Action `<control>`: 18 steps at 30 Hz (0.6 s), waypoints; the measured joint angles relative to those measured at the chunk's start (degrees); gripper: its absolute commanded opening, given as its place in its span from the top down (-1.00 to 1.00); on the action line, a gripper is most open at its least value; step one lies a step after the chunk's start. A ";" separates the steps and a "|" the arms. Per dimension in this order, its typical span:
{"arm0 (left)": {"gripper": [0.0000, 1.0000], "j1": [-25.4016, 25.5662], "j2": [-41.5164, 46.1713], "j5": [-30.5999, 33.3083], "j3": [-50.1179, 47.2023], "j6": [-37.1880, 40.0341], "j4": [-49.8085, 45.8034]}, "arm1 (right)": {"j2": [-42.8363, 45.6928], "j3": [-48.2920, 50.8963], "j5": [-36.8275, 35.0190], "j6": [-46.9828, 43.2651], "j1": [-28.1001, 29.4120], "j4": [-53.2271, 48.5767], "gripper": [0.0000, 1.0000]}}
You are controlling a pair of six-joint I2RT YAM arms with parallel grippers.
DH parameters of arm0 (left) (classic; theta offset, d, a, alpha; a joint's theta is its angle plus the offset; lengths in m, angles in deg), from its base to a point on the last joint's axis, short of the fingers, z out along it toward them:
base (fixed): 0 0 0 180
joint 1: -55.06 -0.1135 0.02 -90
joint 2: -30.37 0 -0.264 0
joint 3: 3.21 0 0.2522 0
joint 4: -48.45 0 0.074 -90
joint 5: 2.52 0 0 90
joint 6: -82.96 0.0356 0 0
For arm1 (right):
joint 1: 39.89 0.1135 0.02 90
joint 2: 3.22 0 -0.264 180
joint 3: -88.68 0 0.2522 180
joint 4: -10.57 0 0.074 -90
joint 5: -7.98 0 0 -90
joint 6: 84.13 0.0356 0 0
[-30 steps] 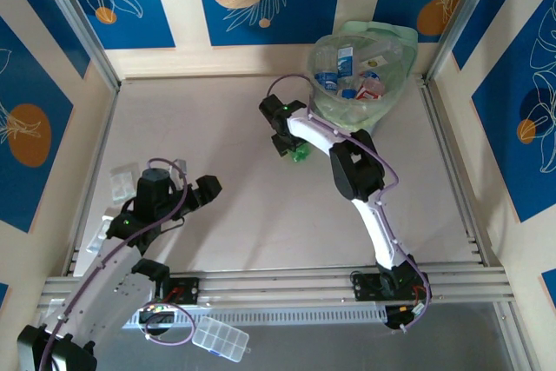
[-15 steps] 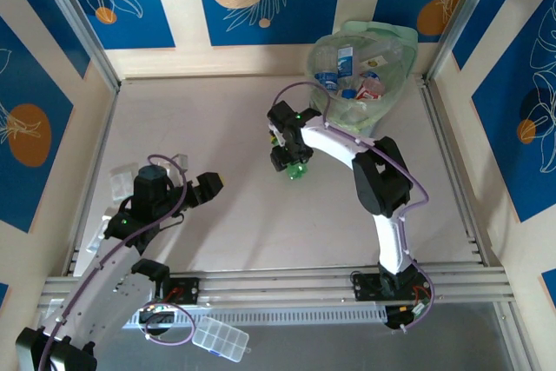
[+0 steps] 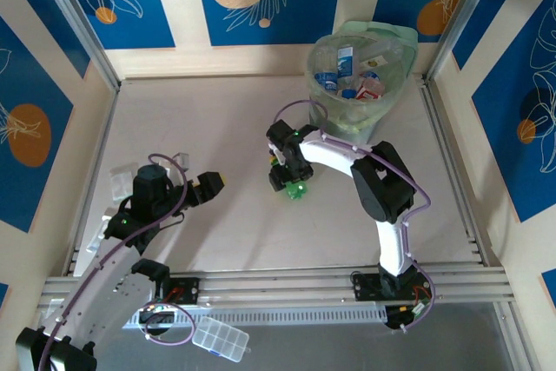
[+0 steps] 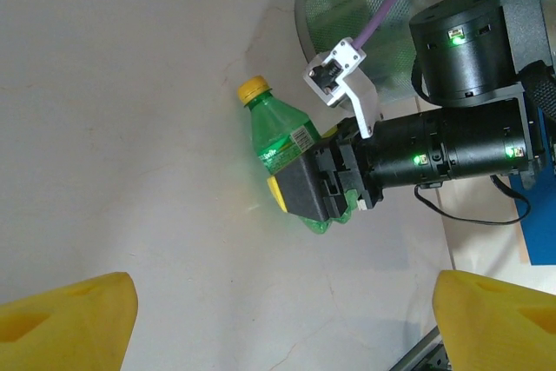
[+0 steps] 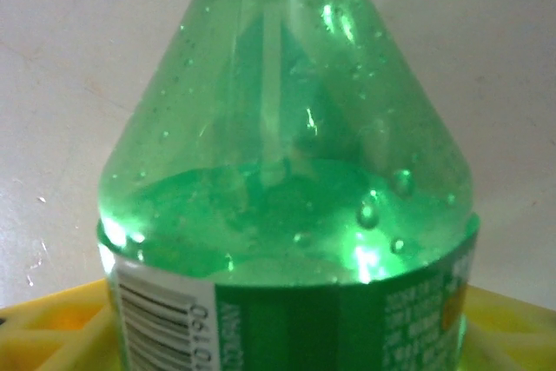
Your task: Put the plastic bottles in the bin
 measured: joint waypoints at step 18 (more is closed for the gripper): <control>-0.73 0.04 1.22 -0.83 1.25 0.00 -0.55 | 3.45 1.86 -2.58 0.59 0.90 3.41 -0.26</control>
